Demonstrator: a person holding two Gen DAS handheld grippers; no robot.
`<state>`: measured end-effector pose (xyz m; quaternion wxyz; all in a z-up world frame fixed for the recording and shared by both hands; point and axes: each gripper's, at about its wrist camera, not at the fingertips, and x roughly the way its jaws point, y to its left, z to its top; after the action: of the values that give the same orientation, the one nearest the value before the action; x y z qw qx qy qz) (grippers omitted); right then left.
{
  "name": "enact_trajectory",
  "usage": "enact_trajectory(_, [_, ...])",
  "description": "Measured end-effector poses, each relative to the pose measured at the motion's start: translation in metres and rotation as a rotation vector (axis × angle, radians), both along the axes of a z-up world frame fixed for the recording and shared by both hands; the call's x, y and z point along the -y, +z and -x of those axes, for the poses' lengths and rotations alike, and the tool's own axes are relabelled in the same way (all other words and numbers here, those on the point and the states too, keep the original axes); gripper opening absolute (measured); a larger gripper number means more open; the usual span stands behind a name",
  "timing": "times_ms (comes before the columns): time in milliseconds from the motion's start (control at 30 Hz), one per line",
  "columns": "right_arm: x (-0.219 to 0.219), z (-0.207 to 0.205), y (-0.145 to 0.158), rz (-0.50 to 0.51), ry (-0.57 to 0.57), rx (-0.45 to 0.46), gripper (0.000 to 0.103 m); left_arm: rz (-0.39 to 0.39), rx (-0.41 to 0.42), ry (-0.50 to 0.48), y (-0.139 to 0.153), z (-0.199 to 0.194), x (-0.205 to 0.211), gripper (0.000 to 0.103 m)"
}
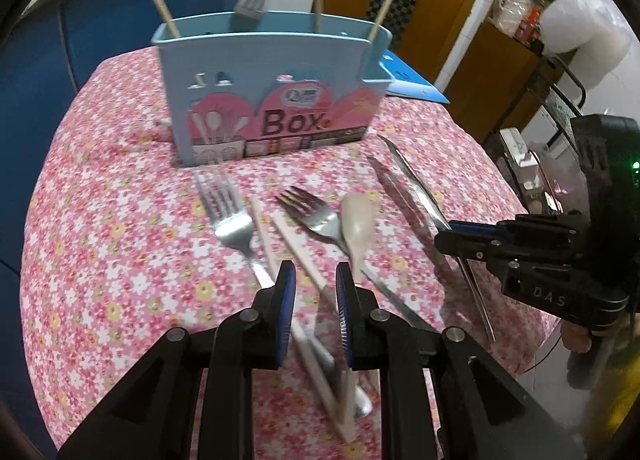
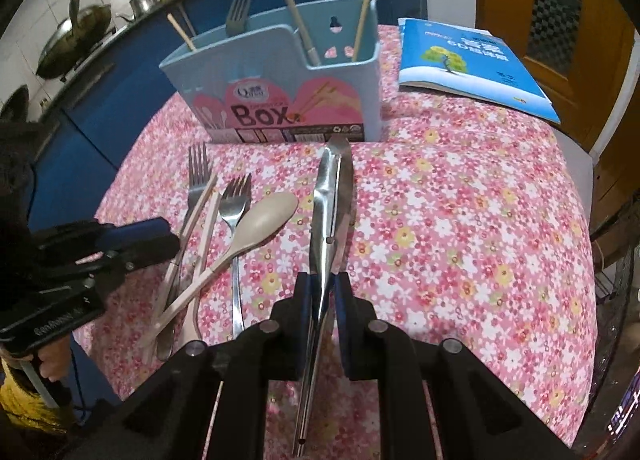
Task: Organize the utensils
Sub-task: 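Grasp the beige plastic spoon with the left tool while the right tool grasps the metal knife, then lift the spoon and knife and carry both toward the caddy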
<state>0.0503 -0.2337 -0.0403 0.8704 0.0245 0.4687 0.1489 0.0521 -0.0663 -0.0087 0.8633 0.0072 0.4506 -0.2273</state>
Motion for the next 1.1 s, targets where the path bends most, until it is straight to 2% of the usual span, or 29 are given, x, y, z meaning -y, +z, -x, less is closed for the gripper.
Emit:
enact_trajectory(733, [0.021,0.008,-0.006,-0.106,0.022,0.018,0.014,-0.161,-0.136,-0.143,-0.017,-0.017,0.052,0.019])
enact_trajectory(800, [0.021,0.008,-0.006,-0.109,0.022,0.021,0.014,-0.156,-0.153,-0.148,-0.018,-0.02,0.053,0.019])
enact_trajectory(867, [0.022,0.009,-0.006,-0.116,0.02,0.022,0.014,-0.13,-0.173,-0.15,-0.018,-0.022,0.052,0.007])
enact_trajectory(900, [0.023,0.009,-0.007,-0.12,0.019,0.023,0.014,-0.12,-0.179,-0.149,-0.018,-0.024,0.053,0.005])
enact_trajectory(1100, [0.026,0.014,-0.005,-0.158,0.024,0.042,0.014,-0.015,-0.173,-0.117,-0.02,-0.018,0.032,0.004])
